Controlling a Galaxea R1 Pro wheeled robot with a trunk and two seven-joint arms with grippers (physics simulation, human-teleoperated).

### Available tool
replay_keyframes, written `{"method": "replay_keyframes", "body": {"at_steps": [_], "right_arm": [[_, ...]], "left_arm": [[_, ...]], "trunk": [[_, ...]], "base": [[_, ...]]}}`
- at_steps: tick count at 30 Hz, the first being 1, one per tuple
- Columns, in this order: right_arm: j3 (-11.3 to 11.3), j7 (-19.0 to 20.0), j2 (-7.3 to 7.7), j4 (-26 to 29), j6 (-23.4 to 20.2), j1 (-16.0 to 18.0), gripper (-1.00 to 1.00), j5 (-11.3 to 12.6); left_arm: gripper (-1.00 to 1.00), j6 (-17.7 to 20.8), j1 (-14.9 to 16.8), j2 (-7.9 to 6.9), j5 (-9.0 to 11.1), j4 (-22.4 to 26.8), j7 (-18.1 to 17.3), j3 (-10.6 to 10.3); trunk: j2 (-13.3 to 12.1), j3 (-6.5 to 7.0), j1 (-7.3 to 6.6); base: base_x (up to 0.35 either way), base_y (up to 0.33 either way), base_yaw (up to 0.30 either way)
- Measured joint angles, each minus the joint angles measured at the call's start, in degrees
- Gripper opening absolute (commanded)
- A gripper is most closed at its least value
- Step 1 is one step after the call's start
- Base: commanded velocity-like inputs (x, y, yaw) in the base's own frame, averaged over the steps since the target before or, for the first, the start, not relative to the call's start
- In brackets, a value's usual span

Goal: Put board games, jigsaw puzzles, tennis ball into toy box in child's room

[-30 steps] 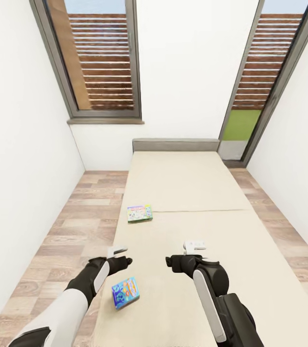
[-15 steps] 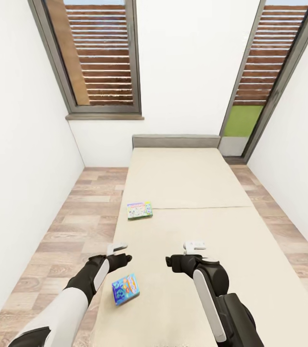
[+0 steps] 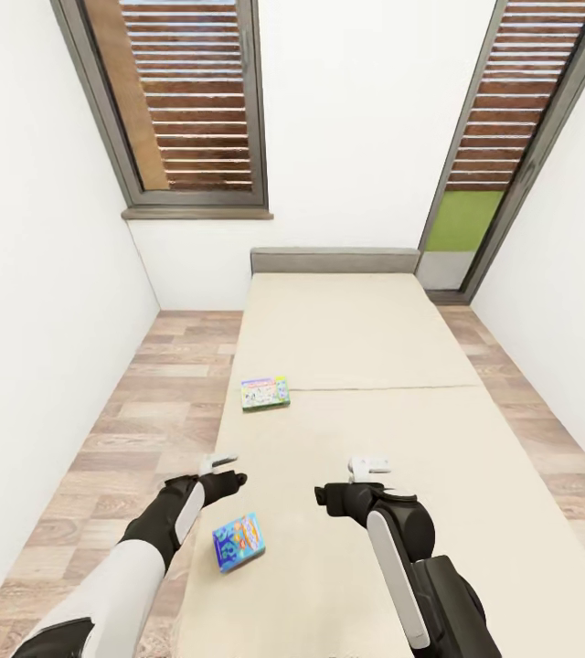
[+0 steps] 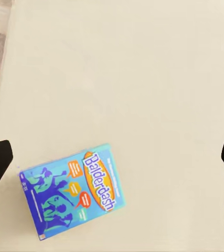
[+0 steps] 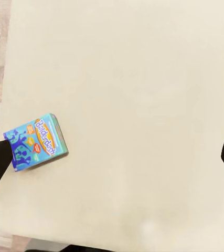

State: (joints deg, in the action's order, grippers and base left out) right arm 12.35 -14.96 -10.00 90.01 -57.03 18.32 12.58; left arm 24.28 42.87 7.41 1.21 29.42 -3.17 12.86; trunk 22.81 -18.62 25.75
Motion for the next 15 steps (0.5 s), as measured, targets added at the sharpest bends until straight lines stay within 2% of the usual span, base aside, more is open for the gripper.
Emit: {"method": "replay_keyframes", "body": {"at_steps": [3, 5, 8, 15], "right_arm": [[0.0, 0.0, 0.0, 0.0, 0.0, 0.0, 1.0, 0.0], [0.0, 0.0, 0.0, 0.0, 0.0, 0.0, 1.0, 0.0], [0.0, 0.0, 0.0, 0.0, 0.0, 0.1, 1.0, 0.0], [-0.1, 0.0, 0.0, 0.0, 0.0, 0.1, 1.0, 0.0]], "left_arm": [[1.0, 2.5, 2.1, -0.28, 0.2, 2.7, -0.1, 0.1], [1.0, 7.0, 4.3, -0.48, 0.3, 4.0, -0.1, 0.2], [1.0, 10.0, 5.7, -0.52, 0.3, 4.6, 0.0, 0.2], [1.0, 12.4, 8.8, -0.46, 0.3, 4.9, 0.1, 0.3]], "trunk": [[0.0, -0.28, 0.0], [0.0, -0.47, 0.0], [0.0, -0.76, 0.0], [0.0, -1.42, 0.0]], "base": [[0.0, 0.0, 0.0], [0.0, 0.0, 0.0], [0.0, 0.0, 0.0], [0.0, 0.0, 0.0]]}}
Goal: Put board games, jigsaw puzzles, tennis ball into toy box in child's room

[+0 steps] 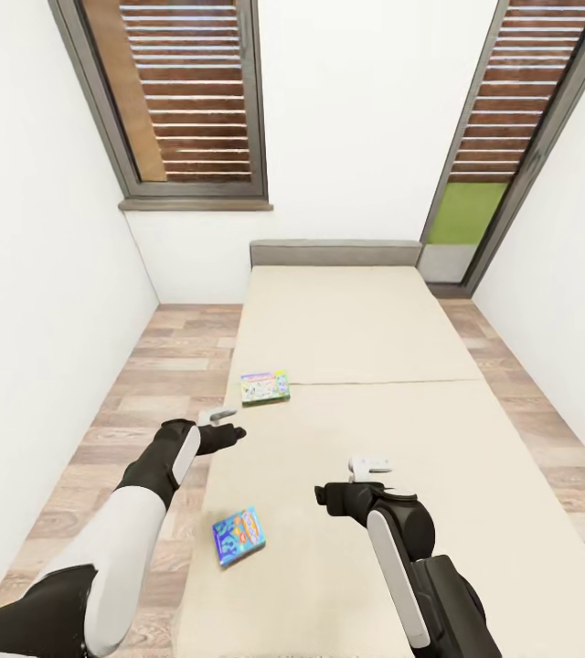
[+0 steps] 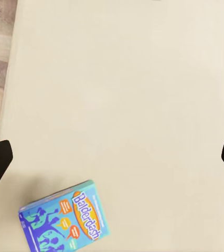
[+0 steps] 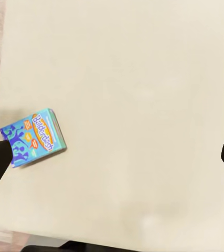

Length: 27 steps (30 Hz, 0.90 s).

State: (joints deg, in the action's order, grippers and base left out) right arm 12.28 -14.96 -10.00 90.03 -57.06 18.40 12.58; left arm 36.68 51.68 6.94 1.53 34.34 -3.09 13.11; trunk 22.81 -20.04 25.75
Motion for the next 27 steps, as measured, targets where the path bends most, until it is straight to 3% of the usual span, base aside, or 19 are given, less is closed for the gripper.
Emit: {"method": "replay_keyframes", "body": {"at_steps": [7, 12, 14, 16, 18, 19, 23, 27], "right_arm": [[-0.2, 0.1, 0.0, 0.0, -0.1, 0.0, 1.0, 0.0], [-2.9, 1.4, 0.0, 0.0, -0.7, 0.5, 1.0, 0.4], [-4.7, 4.2, 0.0, 0.0, -1.5, 0.8, 1.0, 1.5], [-8.3, 10.9, 0.98, 0.0, -2.1, 1.2, 1.0, 4.4], [-11.4, 19.4, 3.61, 0.0, -2.7, 1.4, 1.0, 8.2], [-11.9, 21.9, 4.41, 0.0, -2.7, 1.4, 1.0, 8.9], [-13.7, 37.1, 8.63, 0.0, -2.7, 1.5, 1.0, 10.7], [-14.8, 46.6, 10.63, 0.0, -2.7, 1.6, 1.0, 11.0]], "left_arm": [[1.0, 0.1, 0.7, -0.03, -0.2, -0.4, 0.9, -0.1], [1.0, 0.2, 0.7, -0.16, -0.2, -0.8, 1.4, -0.1], [1.0, 0.1, 0.7, -0.16, -0.2, -0.8, 1.4, -0.1], [1.0, 0.0, 0.7, -0.16, -0.2, -0.8, 1.5, -0.2], [1.0, -0.1, 0.7, -0.14, -0.2, -0.8, 1.5, -0.2], [1.0, -0.1, 0.7, -0.14, -0.2, -0.8, 1.5, -0.3], [1.0, -0.2, 0.7, -0.1, -0.2, -0.8, 1.5, -0.3], [1.0, -0.3, 0.7, -0.08, -0.4, -0.8, 1.5, -0.5]], "trunk": [[0.0, -0.66, 0.0], [0.0, -1.14, 0.0], [0.0, -1.33, 0.0], [0.0, -1.52, 0.0], [0.0, -1.71, 0.0], [0.0, -1.8, 0.0], [0.0, -2.18, 0.0], [0.0, -2.56, 0.0]], "base": [[0.0, 0.0, 0.0], [0.0, 0.0, 0.0], [0.0, 0.0, 0.0], [0.0, 0.0, 0.0], [0.0, 0.0, 0.0], [0.0, 0.0, 0.0], [0.0, 0.0, 0.0], [0.0, 0.0, 0.0]]}}
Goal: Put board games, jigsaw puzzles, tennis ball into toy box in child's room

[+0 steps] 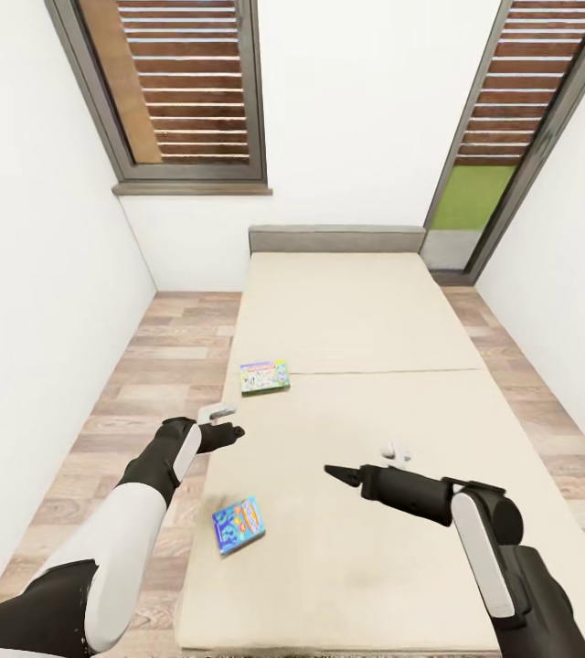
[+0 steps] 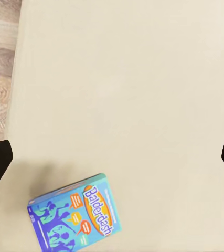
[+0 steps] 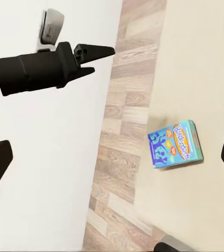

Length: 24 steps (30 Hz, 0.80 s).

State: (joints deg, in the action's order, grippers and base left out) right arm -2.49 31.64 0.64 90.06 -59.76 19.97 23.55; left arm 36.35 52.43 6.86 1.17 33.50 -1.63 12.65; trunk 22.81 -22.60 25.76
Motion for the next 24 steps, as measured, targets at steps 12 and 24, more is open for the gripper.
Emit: {"method": "replay_keyframes", "body": {"at_steps": [12, 24], "right_arm": [[-0.5, 5.4, 0.85, -0.4, 0.0, 0.0, 1.0, -0.1], [-0.5, 5.5, 0.87, -0.4, 0.0, 0.0, 1.0, -0.1]], "left_arm": [[1.0, -2.4, -0.2, -0.19, -0.1, -0.1, -0.1, 0.0], [1.0, -4.1, -0.2, -0.21, -0.1, -0.2, -0.1, -0.1]], "trunk": [[0.0, -1.14, 0.0], [0.0, -2.27, 0.0]], "base": [[0.0, 0.0, 0.0], [0.0, 0.0, 0.0]]}}
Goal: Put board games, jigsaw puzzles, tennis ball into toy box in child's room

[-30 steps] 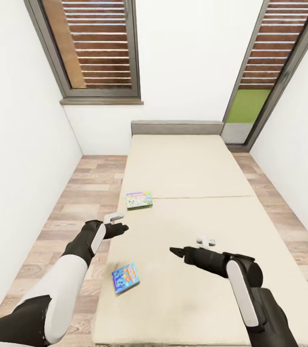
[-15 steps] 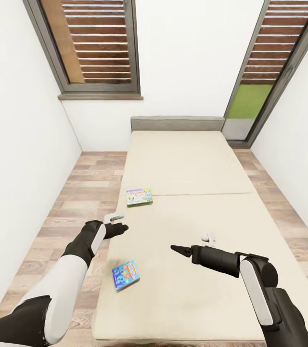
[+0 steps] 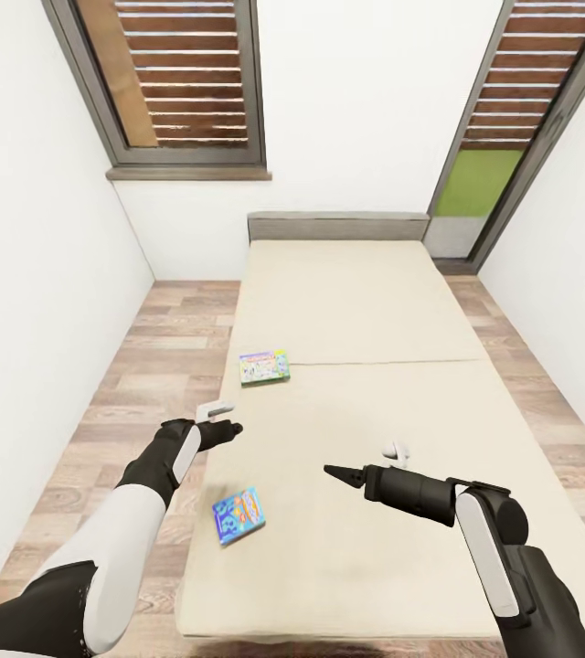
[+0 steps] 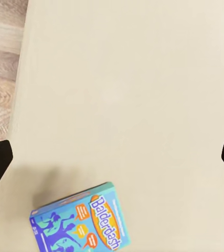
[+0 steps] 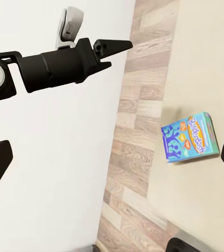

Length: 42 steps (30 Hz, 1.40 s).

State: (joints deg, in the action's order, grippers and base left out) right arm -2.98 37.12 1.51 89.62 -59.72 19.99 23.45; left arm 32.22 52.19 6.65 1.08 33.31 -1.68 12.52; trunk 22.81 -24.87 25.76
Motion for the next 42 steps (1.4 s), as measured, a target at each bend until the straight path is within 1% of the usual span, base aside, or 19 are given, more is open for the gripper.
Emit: {"method": "replay_keyframes", "body": {"at_steps": [11, 17, 22, 28, 31, 42], "right_arm": [[0.0, 0.0, -0.01, 0.0, 0.0, 0.0, 1.0, 0.0], [0.0, 0.0, -0.01, 0.0, 0.0, 0.0, 1.0, 0.0], [0.0, 0.0, -0.01, 0.0, 0.0, 0.0, 1.0, 0.0], [0.0, 0.0, -0.03, 0.0, 0.0, 0.0, 1.0, -0.1], [0.0, 0.0, -0.03, -0.1, 0.0, 0.0, 1.0, -0.1], [0.0, -0.3, -0.06, -0.1, 0.0, 0.0, 1.0, -0.2]], "left_arm": [[1.0, 0.0, 0.0, -0.04, 0.0, -0.3, 0.1, 0.1], [1.0, -0.4, 0.1, -0.1, -0.1, -3.0, 0.2, 0.3], [1.0, -3.2, 0.1, -0.05, -0.1, -5.3, 1.3, 0.3], [1.0, -8.0, 0.1, -0.06, -0.1, -9.8, 5.5, 0.5], [1.0, -9.3, 0.1, -0.03, -0.1, -10.5, 6.4, 0.5], [1.0, -10.3, 0.1, 0.03, -0.1, -11.0, 6.9, 0.2]], "trunk": [[0.0, -1.04, 0.0], [0.0, -1.61, 0.0], [0.0, -2.08, 0.0], [0.0, -2.65, 0.0], [0.0, -2.94, 0.0], [0.0, -3.98, 0.0]], "base": [[0.0, 0.0, 0.0], [0.0, 0.0, 0.0], [0.0, 0.0, 0.0], [0.0, 0.0, 0.0], [0.0, 0.0, 0.0], [0.0, 0.0, 0.0]]}}
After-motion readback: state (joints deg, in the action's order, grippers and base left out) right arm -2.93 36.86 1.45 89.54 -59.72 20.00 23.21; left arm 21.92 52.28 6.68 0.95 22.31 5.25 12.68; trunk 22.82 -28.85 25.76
